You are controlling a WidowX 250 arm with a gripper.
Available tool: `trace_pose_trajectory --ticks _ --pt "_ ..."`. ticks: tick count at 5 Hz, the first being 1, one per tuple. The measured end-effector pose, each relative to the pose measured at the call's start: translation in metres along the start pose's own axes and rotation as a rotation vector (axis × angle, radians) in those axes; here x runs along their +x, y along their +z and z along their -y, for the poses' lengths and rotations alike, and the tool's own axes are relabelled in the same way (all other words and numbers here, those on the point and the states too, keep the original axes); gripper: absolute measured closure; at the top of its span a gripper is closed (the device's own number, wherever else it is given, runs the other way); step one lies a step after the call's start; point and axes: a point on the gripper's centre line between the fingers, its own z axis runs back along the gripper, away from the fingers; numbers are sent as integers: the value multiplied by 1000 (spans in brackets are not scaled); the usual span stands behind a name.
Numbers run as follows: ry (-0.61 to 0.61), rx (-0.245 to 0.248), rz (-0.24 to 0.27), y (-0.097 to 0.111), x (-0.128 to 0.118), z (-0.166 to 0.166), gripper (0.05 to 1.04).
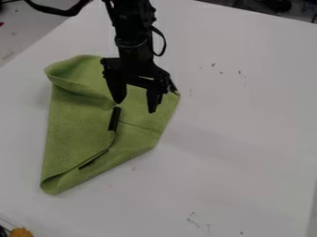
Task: Unfold the cloth
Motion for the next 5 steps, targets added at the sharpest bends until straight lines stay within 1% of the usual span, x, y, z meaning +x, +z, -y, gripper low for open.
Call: trace_pose_trajectory --ticks 1,2,4,5 --pt "-2 -3 -29 -9 -4 0 83" --pt "5 1 -22 -15 -9 -12 83" --pt "55 25 -40 -26 -27 -35 83" --pt "61 18 -21 -29 -27 -36 135"
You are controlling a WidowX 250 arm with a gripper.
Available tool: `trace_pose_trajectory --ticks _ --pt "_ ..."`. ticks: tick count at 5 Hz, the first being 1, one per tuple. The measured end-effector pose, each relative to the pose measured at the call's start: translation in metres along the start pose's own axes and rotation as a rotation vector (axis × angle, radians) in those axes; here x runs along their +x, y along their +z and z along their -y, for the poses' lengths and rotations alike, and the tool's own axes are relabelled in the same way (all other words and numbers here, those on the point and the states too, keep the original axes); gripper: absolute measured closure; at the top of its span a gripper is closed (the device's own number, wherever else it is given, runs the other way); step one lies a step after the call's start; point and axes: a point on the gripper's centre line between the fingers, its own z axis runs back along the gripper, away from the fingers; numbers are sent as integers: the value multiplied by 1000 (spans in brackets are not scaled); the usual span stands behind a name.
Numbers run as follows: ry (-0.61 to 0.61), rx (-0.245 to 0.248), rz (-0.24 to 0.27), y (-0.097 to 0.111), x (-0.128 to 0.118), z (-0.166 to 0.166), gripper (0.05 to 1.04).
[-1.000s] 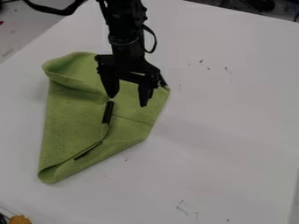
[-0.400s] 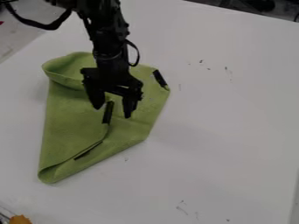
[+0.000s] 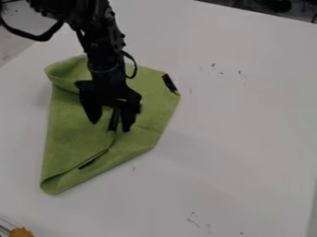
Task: Unfold the cloth
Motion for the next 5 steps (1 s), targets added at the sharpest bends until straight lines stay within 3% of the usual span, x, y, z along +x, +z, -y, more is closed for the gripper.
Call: trace_pose_trajectory --ticks 2,3,4,5 --pt "-35 -13 -9 -7 2 2 709" --pt "-27 1 -15 -7 1 1 919" --pt "-31 12 -24 -6 0 -1 1010" --pt "22 77 15 27 -1 -12 1021"
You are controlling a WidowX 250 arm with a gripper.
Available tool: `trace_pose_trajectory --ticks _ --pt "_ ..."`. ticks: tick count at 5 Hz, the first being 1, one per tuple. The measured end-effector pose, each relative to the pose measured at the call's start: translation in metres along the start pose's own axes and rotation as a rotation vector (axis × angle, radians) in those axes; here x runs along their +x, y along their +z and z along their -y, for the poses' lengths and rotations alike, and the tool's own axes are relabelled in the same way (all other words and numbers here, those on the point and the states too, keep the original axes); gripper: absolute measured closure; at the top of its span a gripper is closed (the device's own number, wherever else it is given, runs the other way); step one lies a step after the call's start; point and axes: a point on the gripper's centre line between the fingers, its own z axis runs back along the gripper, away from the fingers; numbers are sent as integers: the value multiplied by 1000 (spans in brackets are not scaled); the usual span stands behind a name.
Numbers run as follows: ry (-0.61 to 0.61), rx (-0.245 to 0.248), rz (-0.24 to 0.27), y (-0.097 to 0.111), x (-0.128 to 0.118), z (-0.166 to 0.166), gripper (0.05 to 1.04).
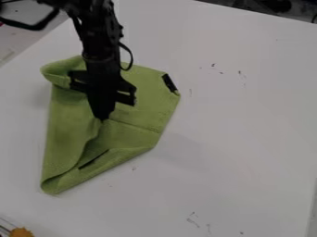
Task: Unfold the cloth
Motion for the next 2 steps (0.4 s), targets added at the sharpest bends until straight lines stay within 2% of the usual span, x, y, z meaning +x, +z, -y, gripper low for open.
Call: trace_pose_trajectory --ticks 1,2 --pt "141 44 40 17 -17 -42 1021" --pt "268 17 73 5 -43 -85 1021"
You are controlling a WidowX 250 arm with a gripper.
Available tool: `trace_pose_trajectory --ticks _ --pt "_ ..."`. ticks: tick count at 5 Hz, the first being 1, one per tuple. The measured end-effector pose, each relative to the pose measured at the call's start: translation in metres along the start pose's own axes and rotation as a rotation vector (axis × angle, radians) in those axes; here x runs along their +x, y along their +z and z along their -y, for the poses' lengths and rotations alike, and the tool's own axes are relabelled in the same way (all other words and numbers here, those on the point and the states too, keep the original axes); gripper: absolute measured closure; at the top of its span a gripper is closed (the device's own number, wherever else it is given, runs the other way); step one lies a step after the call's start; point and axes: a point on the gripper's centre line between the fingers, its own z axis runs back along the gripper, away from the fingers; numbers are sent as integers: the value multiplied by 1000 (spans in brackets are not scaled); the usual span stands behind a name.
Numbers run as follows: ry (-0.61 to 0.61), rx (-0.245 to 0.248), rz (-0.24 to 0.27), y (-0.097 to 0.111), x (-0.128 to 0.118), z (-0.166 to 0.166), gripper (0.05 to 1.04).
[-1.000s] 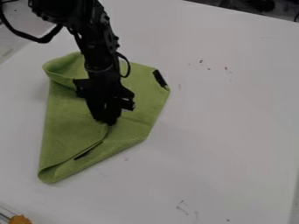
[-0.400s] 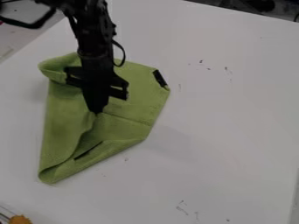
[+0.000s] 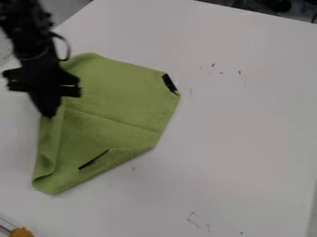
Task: Unfold the cloth
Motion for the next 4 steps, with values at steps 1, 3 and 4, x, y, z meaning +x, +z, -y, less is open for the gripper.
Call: trace_pose_trajectory --ticks 1,3,4 --pt "67 -23 18 -18 -13 -36 1021" --pt "143 -6 15 -38 -38 -88 998" --pt "90 44 14 -33 -33 -101 842"
